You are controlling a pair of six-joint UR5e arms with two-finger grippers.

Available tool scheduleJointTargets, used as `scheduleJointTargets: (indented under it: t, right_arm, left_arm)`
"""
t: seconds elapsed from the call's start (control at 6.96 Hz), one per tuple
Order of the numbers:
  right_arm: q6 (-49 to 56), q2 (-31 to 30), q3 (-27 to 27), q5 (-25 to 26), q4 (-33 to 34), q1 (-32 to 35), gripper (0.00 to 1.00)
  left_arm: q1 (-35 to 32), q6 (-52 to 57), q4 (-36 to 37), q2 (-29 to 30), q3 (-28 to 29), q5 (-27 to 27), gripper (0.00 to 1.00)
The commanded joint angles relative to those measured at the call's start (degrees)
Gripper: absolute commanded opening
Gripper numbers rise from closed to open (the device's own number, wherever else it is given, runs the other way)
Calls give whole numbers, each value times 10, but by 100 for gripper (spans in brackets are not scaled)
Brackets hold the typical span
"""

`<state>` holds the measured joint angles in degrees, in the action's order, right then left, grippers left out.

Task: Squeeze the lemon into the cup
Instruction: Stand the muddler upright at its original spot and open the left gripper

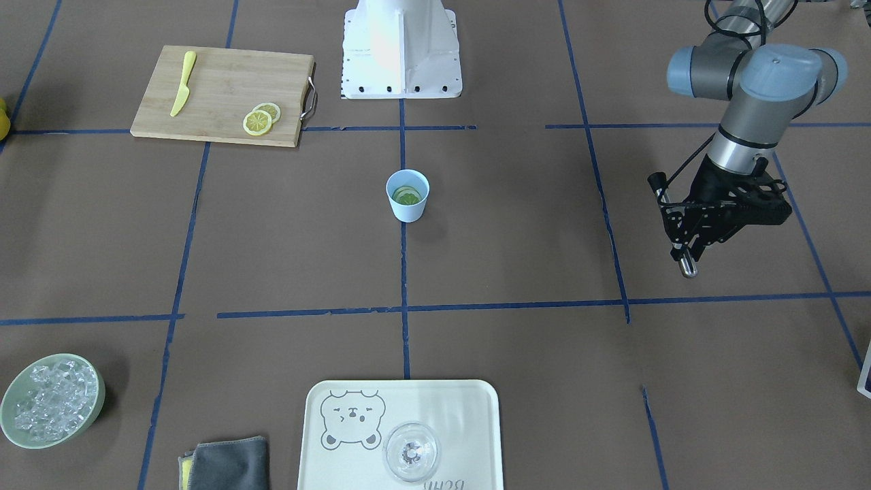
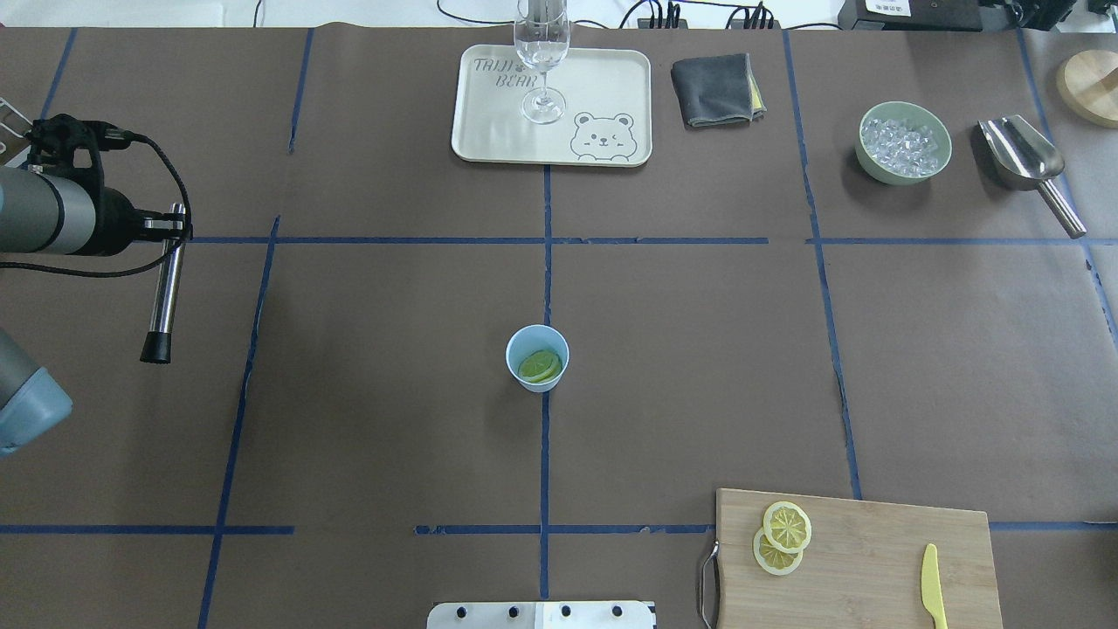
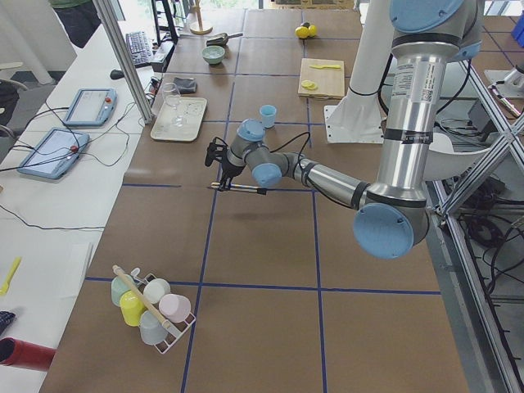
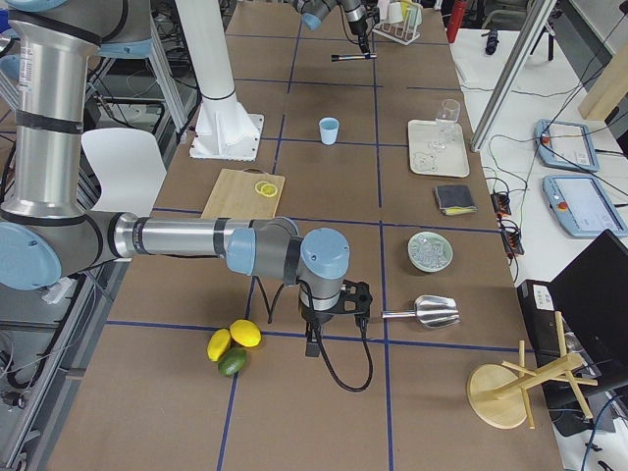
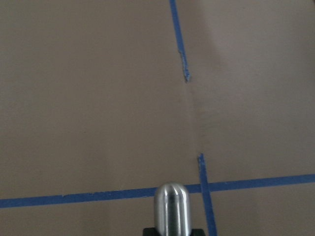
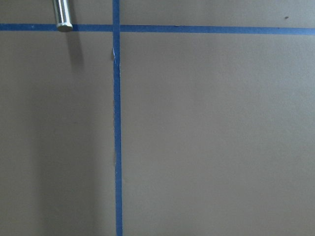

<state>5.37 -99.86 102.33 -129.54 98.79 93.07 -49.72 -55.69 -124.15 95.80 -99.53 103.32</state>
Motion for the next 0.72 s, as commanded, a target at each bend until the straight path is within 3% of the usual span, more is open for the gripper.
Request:
scheduleJointTargets:
  t: [0.0,0.57]
  right_arm:
    - [0,0,0,0,0,0,100]
    - [0,1,-1,0,0,0,100]
  left_arm:
    - [36,-7,-1,-1,21,-6,0]
    - [84,-39,-1,2,28,-6,6]
